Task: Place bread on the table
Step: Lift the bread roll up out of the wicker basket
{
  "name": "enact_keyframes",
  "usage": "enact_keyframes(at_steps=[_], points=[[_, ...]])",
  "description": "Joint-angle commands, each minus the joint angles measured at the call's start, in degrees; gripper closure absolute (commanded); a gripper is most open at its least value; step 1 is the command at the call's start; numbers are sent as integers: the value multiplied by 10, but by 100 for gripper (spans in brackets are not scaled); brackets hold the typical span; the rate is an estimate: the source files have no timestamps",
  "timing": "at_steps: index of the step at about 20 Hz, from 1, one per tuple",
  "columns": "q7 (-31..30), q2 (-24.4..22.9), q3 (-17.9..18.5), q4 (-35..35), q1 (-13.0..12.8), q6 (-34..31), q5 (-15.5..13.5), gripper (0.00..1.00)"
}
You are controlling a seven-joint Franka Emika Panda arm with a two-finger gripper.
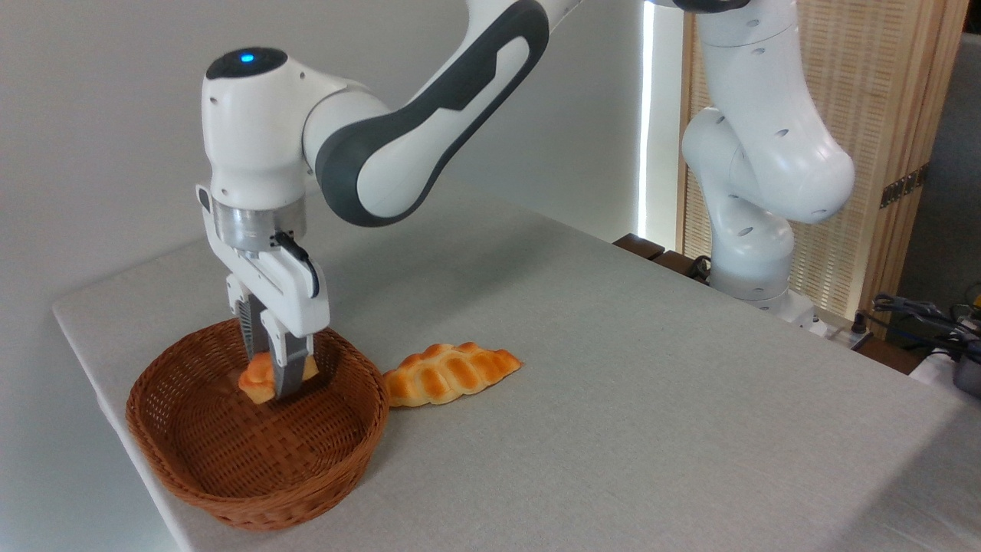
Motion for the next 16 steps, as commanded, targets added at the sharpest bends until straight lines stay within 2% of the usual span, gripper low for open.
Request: enact_keyframes(at_steps=[1, 4, 11, 16], points=[[-4, -37, 21, -4, -1, 1, -7, 46], [-12, -54, 24, -5, 0, -17, -8, 45], [-8, -108, 32, -12, 0, -156, -8, 44], [-7, -135, 32, -38, -1, -206, -8, 40]])
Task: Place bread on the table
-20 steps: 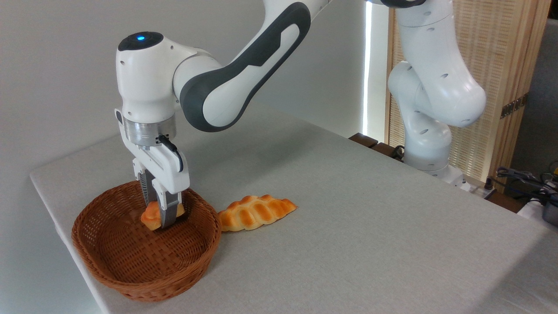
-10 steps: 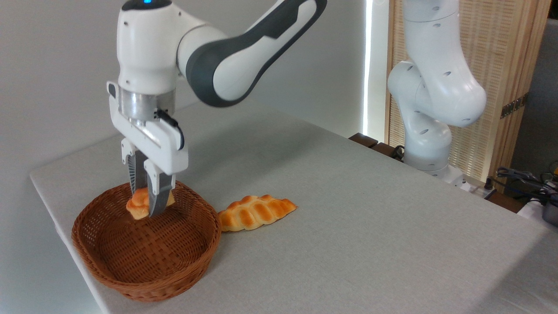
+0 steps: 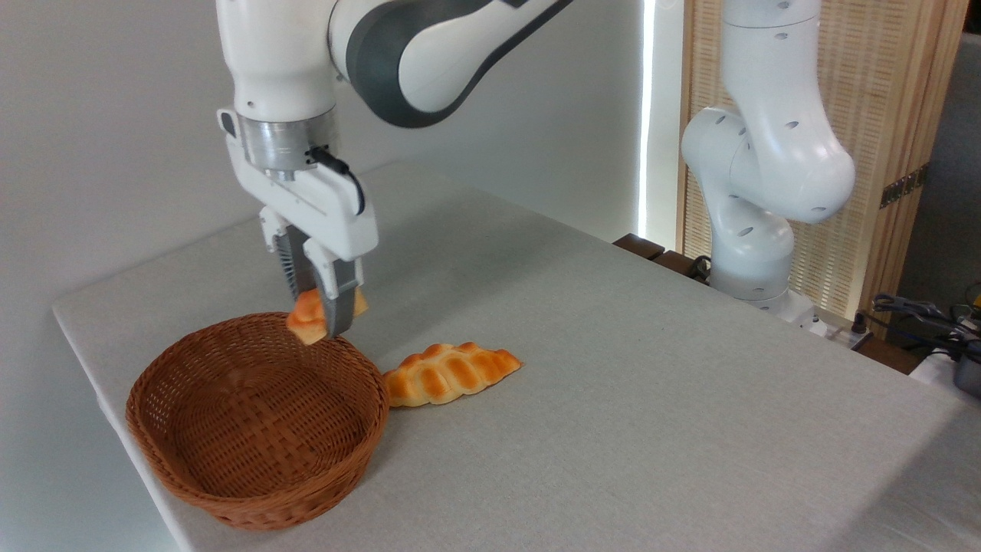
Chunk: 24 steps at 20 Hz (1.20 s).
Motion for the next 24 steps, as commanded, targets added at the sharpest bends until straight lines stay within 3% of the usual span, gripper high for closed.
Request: enact_keyframes(at_steps=[1, 10, 11, 12, 13, 24], points=[[2, -40, 5, -46, -6, -40, -8, 41], [28, -38, -4, -106, -33, -33, -7, 35], [31, -36, -4, -106, -33, -32, -7, 23], [32, -36, -4, -106, -33, -33, -4, 2], [33, -35, -4, -106, -33, -32, -3, 0], [34, -35, -4, -104, -33, -18, -3, 0]])
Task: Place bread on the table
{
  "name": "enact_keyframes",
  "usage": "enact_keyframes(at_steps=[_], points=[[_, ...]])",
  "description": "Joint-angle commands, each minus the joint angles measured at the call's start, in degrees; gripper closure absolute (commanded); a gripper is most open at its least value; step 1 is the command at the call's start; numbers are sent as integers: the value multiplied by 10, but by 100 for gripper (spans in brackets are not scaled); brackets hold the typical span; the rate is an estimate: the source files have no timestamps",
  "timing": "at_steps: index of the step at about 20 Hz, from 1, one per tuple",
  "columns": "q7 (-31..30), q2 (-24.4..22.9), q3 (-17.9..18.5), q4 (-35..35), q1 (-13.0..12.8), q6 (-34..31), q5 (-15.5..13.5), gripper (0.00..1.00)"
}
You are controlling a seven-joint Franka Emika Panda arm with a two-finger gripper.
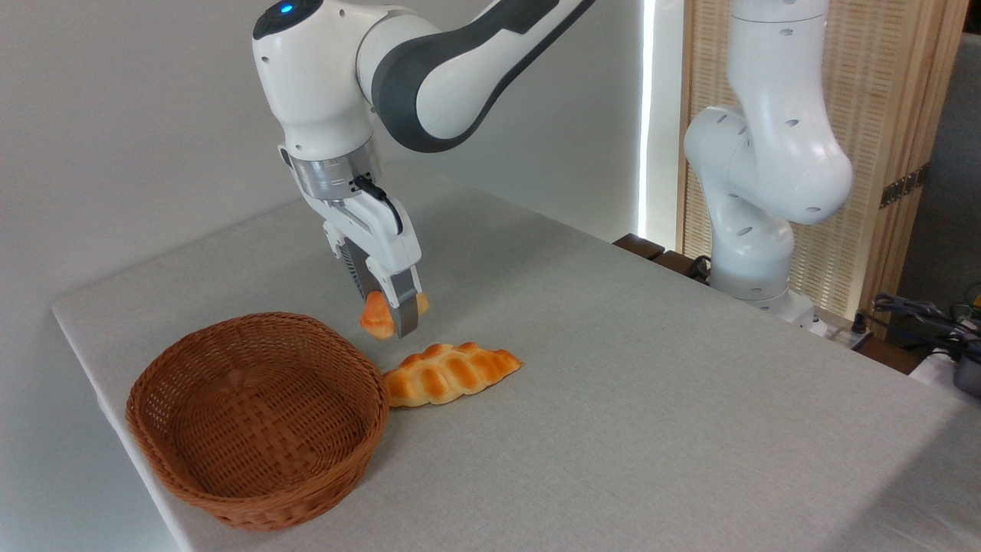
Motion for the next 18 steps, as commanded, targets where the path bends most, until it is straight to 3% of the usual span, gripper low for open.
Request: enact_keyframes(at_steps=[1, 10, 16, 18], points=[[10, -3, 3, 0, -1, 7, -3, 0], [11, -10, 11, 29, 1, 25, 1, 0], [10, -41, 33, 70, 34, 9, 48, 0], [11, -49, 51, 70, 34, 1, 48, 0]])
